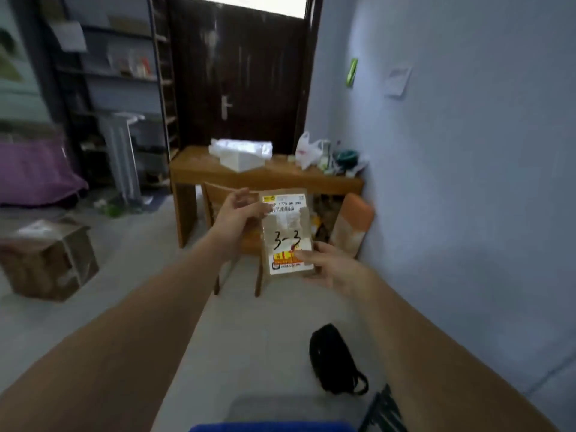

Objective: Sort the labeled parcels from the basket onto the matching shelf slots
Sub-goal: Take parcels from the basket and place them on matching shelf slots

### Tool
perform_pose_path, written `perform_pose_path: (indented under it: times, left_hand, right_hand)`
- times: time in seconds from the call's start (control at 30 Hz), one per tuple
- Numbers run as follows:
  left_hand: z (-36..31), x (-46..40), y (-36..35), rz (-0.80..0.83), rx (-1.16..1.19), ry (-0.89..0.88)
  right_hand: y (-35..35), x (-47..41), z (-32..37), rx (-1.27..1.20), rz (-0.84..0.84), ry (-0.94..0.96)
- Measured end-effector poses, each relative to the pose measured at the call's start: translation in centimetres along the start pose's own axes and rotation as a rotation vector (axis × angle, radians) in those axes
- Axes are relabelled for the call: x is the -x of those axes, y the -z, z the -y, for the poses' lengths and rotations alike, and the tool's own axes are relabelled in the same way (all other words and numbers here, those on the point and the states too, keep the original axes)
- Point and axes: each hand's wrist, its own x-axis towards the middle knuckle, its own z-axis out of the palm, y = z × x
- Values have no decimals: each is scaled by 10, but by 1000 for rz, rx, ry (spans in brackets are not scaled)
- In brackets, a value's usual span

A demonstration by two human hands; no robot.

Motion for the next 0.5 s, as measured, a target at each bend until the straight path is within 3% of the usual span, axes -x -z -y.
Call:
perform_pose_path:
  times: [0.23,0.5]
  left_hand:
    - [-125,33,-52,144,-64,-147]
    - [-157,65,-79,161,-81,-238]
  right_hand:
    - [1,72,148,-104,-189,282]
    - [-3,108,185,-31,-300,438]
